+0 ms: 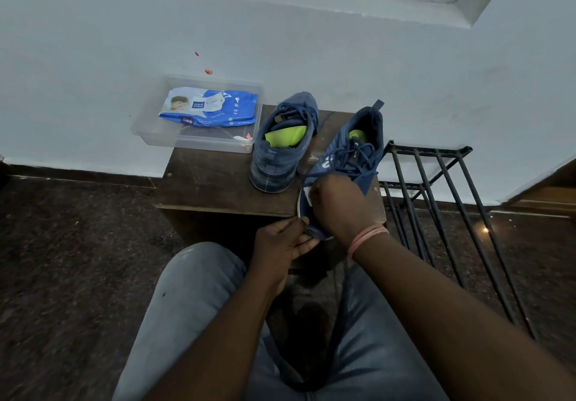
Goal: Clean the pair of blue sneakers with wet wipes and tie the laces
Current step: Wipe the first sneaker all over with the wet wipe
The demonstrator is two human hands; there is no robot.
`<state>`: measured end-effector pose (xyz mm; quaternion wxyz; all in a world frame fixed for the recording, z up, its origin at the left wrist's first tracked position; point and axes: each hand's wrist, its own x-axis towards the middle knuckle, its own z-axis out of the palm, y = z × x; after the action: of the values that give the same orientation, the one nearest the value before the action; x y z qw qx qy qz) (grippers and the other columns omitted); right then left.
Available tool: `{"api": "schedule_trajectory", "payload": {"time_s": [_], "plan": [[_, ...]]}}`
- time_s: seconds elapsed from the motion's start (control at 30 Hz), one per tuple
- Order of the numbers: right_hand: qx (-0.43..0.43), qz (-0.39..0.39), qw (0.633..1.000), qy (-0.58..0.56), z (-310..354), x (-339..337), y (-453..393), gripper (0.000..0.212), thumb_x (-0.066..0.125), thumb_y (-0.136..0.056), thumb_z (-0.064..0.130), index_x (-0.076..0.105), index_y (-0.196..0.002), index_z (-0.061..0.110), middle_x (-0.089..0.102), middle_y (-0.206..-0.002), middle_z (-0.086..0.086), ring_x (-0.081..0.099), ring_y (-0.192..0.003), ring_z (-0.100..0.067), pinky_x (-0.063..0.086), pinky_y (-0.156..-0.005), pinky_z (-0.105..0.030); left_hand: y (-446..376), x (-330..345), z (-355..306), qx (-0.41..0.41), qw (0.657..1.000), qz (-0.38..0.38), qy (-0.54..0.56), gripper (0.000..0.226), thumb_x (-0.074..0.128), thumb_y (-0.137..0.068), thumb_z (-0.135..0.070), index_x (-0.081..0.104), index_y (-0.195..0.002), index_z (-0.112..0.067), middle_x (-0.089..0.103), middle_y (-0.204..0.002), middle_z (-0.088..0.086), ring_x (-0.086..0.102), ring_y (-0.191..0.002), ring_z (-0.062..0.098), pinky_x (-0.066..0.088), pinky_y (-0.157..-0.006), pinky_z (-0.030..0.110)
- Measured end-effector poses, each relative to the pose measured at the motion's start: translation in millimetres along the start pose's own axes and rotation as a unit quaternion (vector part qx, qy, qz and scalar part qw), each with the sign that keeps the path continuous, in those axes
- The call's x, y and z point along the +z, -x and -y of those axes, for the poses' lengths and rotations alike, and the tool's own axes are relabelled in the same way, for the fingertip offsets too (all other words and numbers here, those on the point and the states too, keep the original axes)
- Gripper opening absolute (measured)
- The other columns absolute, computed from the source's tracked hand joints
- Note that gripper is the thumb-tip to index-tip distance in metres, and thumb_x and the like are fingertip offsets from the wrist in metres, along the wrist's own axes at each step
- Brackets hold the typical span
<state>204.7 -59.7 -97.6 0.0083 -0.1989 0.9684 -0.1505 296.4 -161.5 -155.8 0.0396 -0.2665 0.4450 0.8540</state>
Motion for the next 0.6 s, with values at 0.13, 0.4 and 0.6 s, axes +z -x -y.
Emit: {"api": "schedule_trajectory", "payload": {"time_s": [0.13, 0.4, 0.6], "plan": [[0.000, 0.084, 0.995, -0.046, -7, 0, 11, 0.020, 0.064, -0.082, 0.011, 0.073, -0.065, 0.005, 0.069, -0.065, -0.010, 0.064, -0.060, -0.022, 0.050, -0.054, -0.036, -1, -1, 2, -0.007, 1.000, 0.006, 0.000, 0.015, 0.068, -0.096, -0.010, 0.078, -0.094, 0.001, 0.068, -0.093, 0.024, 0.069, -0.090, 0.032, 0.061, -0.076, 0.030], [0.029, -0.016, 0.999, -0.001, -2, 12, -2, 0.021, 0.057, -0.088, 0.009, 0.065, -0.069, 0.005, 0.063, -0.072, -0.013, 0.061, -0.067, -0.030, 0.032, -0.057, -0.029, 2, 2, -2, -0.005, 1.000, -0.010, 0.005, 0.014, 0.067, -0.096, -0.007, 0.075, -0.086, -0.001, 0.075, -0.084, 0.018, 0.074, -0.077, 0.022, 0.061, -0.074, 0.030], [0.007, 0.087, 0.996, -0.019, -6, -3, 18, 0.036, 0.060, -0.085, 0.011, 0.052, -0.051, 0.015, 0.053, -0.055, -0.004, 0.048, -0.050, -0.016, 0.033, -0.050, -0.024, 3, 2, -1, -0.019, 1.000, -0.003, 0.016, 0.013, 0.068, -0.095, -0.009, 0.078, -0.090, -0.001, 0.075, -0.092, 0.020, 0.073, -0.082, 0.024, 0.062, -0.077, 0.032]]}}
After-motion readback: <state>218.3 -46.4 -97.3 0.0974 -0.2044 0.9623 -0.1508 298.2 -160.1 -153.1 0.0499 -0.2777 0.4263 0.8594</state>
